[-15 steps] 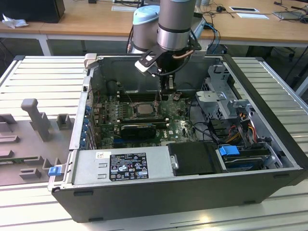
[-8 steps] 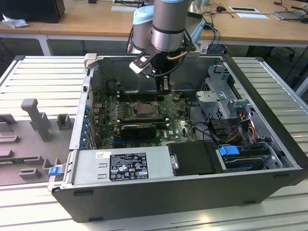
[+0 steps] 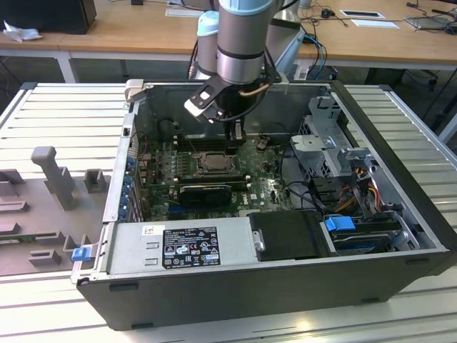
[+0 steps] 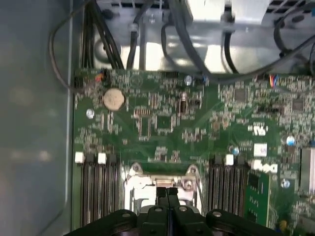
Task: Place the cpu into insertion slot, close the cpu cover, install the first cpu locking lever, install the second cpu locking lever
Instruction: 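Close the cpu cover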
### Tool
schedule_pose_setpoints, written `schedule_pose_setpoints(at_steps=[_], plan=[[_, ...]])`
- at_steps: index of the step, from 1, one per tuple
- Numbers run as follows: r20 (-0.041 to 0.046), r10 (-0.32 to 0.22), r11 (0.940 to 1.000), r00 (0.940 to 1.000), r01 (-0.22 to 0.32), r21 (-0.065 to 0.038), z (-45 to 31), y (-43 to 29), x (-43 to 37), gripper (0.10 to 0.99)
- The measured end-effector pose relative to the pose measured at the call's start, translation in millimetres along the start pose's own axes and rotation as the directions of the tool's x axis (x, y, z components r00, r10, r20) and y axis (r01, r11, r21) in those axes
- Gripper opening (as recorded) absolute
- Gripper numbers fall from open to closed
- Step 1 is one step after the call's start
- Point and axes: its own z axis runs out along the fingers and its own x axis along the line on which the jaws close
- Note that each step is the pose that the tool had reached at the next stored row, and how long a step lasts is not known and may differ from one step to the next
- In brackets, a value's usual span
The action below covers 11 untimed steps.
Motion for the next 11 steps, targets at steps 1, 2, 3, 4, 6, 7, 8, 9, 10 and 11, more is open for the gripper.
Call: schedule_pose_setpoints(at_steps=[1, 2, 3, 4, 6, 7, 8, 9, 10, 11], plan=[[0.0, -0.002, 1.0, 1.0, 0.002, 0.0, 0.2, -2.6, 0.1, 0.106], [0.0, -0.004, 1.0, 1.0, 0.004, 0.0, 0.5, -6.3, 0.2, 0.106], [0.0, -0.005, 1.0, 1.0, 0.005, 0.0, 0.6, -10.5, 0.4, 0.106], [-0.0003, -0.006, 1.0, 1.0, 0.006, 0.0, 0.7, -14.3, 0.6, 0.106], [-0.0002, -0.007, 1.0, 1.0, 0.007, 0.0, 0.7, -19.4, 0.7, 0.106], [-0.0002, -0.007, 1.0, 1.0, 0.007, 0.0, 0.7, -20.5, 0.8, 0.106], [-0.0002, -0.007, 1.0, 1.0, 0.007, 0.0, 0.7, -21.2, 0.8, 0.106], [-0.0001, -0.007, 1.0, 1.0, 0.007, 0.0, 0.6, -22.2, 0.8, 0.106], [-0.0002, -0.007, 1.0, 1.0, 0.007, 0.0, 0.6, -22.8, 0.8, 0.106], [-0.0001, -0.007, 1.0, 1.0, 0.007, 0.0, 0.6, -23.3, 0.8, 0.106]])
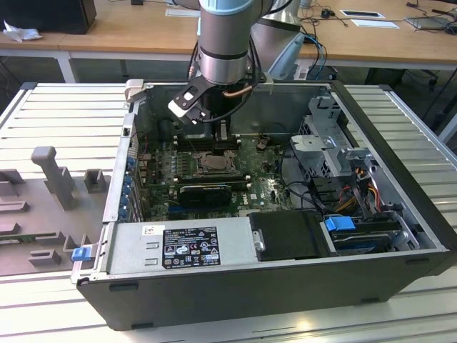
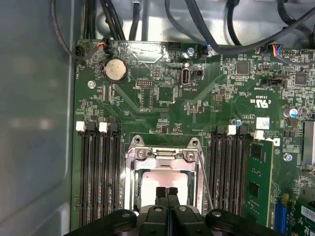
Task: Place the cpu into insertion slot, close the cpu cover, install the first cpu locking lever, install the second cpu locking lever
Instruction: 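Close the cpu cover, then install the first cpu locking lever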
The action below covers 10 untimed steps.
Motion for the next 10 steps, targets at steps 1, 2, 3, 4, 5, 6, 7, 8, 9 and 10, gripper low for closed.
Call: schedule_pose_setpoints(at_steps=[1, 2, 3, 4, 5, 6, 7, 8, 9, 10], plan=[[0.0, 0.0, 1.0, 1.0, 0.0, 0.0, 0.0, -0.3, 0.0, 0.106], [0.0, 0.0, 1.0, 1.0, 0.0, 0.0, 0.0, -1.2, 0.0, 0.106], [0.0, 0.0, 1.0, 1.0, 0.0, 0.0, 0.0, -1.6, 0.1, 0.106], [0.0, 0.0, 1.0, 1.0, 0.0, 0.0, 0.0, -1.6, 0.1, 0.106], [0.0, 0.0, 1.0, 1.0, 0.0, 0.0, 0.0, -1.7, 0.1, 0.106], [0.0, 0.0, 1.0, 1.0, 0.0, 0.0, 0.0, -1.7, 0.1, 0.106], [-0.0001, 0.0, 1.0, 1.0, 0.0, 0.0, -0.1, -1.7, 0.0, 0.106], [-0.0002, 0.0, 1.0, 1.0, 0.0, 0.0, -0.4, -1.7, 0.0, 0.106], [0.0, 0.0, 1.0, 1.0, 0.0, 0.0, -0.7, -1.7, 0.0, 0.106], [-0.0001, 0.0, 1.0, 1.0, 0.0, 0.0, -1.5, -1.7, 0.0, 0.106]])
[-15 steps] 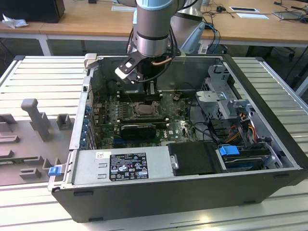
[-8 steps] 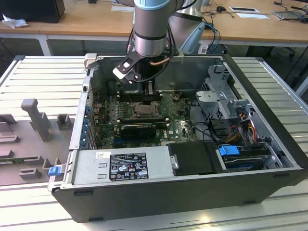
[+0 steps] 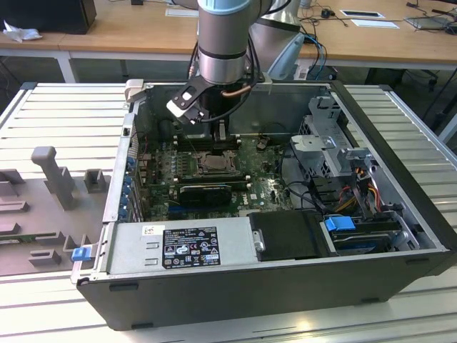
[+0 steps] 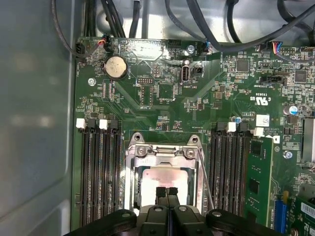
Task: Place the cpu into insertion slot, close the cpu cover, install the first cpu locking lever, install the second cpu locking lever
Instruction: 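Install the first cpu locking lever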
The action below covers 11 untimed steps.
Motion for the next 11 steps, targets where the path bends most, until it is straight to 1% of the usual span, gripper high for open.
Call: schedule_pose_setpoints(at_steps=[2, 3, 6, 11], plan=[[0.0, 0.0, 1.0, 1.0, 0.0, 0.0, -2.0, 0.0, 0.0, 0.106], [-0.0001, 0.0, 1.0, 1.0, 0.0, 0.0, -4.5, 0.0, 0.0, 0.106], [-0.0002, 0.0, 1.0, 1.0, 0.0, 0.0, -8.9, 0.0, 0.0, 0.106], [-0.0001, 0.0, 1.0, 1.0, 0.0, 0.0, -20.8, 0.1, 0.0, 0.106]])
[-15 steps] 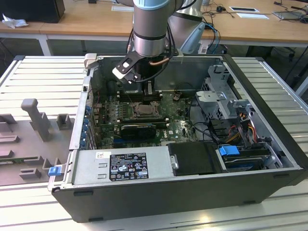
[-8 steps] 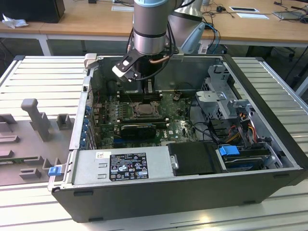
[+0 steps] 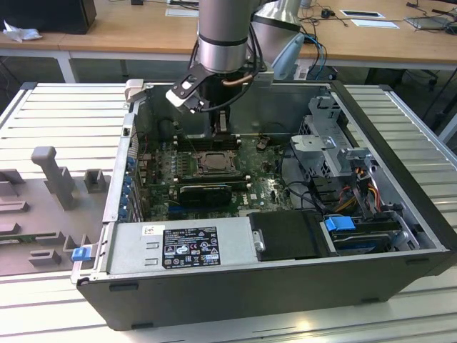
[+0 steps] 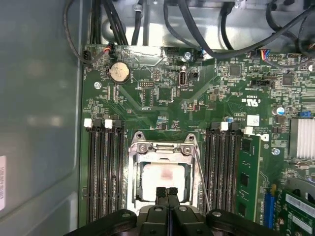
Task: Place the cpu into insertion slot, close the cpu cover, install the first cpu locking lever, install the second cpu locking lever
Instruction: 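Install the first cpu locking lever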
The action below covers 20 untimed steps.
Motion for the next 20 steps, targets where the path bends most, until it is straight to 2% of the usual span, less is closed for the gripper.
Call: schedule_pose_setpoints(at_steps=[1, 3, 7, 9, 13, 15, 17, 18, 20], plan=[[0.0, 0.0, 1.0, 1.0, 0.0, 0.0, -3.0, 0.0, 0.0, 0.106], [0.0, 0.0, 1.0, 1.0, 0.0, 0.0, -15.3, 0.1, 0.1, 0.106], [-0.0002, -0.077, 0.997, 0.997, 0.077, 0.0, -17.1, 0.1, 0.5, 0.106], [-0.0004, -0.143, 0.9897, 0.9897, 0.143, 0.0, -16.9, 0.1, 0.5, 0.106], [-0.0006, -0.218, 0.976, 0.976, 0.218, 0.0, -16.7, 0.1, 0.5, 0.106], [-0.0007, -0.254, 0.9673, 0.9673, 0.254, -0.001, -16.6, 0.1, 0.5, 0.106], [-0.0009, -0.289, 0.9574, 0.9574, 0.289, -0.001, -16.3, 0.1, 0.5, 0.106], [-0.0008, -0.323, 0.9463, 0.9463, 0.323, -0.001, -16.1, 0.0, 0.5, 0.106], [-0.0009, -0.344, 0.9391, 0.9391, 0.344, -0.001, -15.9, -0.1, 0.5, 0.106]])
